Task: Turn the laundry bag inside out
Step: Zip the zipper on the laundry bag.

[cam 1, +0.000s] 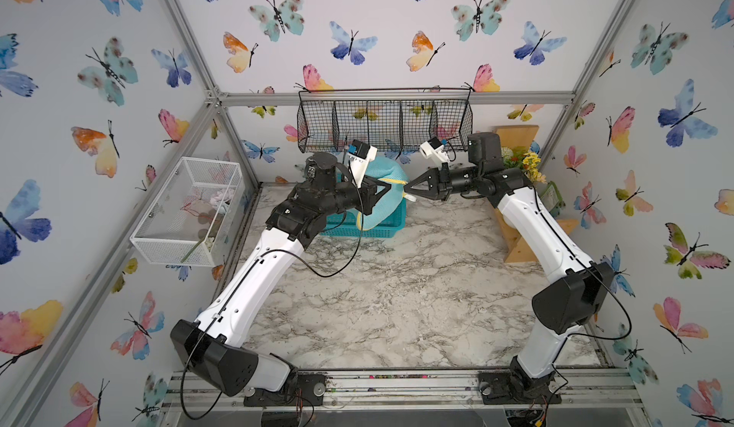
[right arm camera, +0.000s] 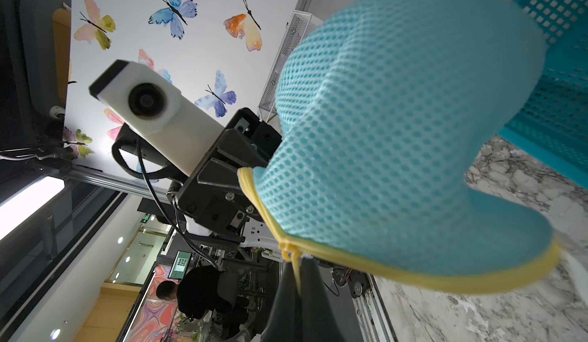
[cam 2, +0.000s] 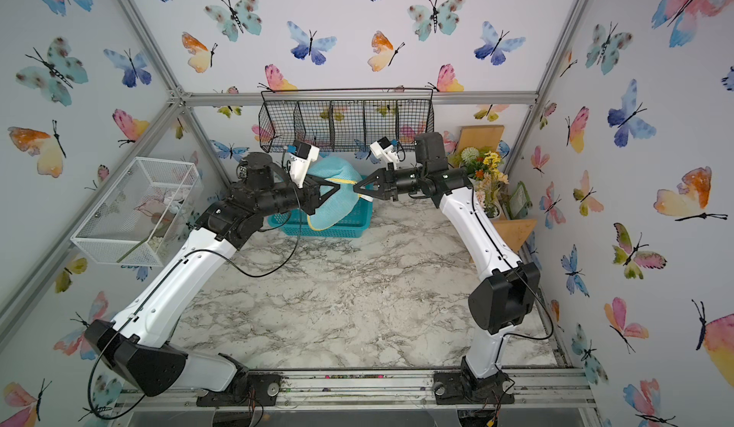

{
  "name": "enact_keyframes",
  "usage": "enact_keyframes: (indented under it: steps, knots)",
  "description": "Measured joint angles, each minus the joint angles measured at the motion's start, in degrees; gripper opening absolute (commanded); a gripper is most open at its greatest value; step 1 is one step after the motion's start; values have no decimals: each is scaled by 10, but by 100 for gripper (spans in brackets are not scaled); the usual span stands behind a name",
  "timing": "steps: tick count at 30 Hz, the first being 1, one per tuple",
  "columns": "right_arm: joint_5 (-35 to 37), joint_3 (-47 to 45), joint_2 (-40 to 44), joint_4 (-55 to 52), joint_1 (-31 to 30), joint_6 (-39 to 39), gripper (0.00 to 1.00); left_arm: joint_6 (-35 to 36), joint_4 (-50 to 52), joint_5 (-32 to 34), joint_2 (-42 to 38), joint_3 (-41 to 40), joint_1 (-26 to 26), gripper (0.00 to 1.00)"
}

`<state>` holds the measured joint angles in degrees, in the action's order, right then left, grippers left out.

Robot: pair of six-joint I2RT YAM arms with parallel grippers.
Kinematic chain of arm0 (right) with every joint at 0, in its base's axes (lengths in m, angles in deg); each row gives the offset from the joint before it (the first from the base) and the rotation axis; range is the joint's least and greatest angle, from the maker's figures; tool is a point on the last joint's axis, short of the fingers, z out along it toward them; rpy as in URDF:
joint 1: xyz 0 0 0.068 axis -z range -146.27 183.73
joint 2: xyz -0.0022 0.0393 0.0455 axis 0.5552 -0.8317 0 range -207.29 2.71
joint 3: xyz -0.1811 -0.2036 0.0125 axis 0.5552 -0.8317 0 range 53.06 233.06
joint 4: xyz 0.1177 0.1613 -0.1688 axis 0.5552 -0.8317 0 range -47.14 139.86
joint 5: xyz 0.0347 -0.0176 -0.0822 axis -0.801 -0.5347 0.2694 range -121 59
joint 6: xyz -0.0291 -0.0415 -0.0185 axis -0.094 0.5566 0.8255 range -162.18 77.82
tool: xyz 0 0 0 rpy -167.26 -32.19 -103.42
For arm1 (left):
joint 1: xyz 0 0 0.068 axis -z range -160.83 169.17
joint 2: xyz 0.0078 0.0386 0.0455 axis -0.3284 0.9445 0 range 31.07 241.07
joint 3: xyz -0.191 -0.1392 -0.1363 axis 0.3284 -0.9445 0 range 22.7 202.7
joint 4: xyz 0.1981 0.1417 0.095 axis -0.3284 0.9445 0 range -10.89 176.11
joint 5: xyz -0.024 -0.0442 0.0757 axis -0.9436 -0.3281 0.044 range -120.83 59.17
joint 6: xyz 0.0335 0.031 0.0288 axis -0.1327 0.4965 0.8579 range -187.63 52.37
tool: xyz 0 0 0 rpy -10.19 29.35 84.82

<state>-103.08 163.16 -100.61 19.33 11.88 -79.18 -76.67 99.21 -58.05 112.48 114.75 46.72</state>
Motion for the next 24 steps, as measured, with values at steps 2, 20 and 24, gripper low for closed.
enact_keyframes:
  steps: [2, 20, 24]
  knots:
    - [0, 9, 0, 5, 0, -2, 2, -3, 7, -6, 0, 10, -2, 0]
    - [1, 119, -71, 148, -25, -195, 2, 4, -27, 1, -4, 6, 32, 0]
    - [7, 121, -73, 158, -29, -209, 2, 15, -25, 26, -1, 9, 33, 0]
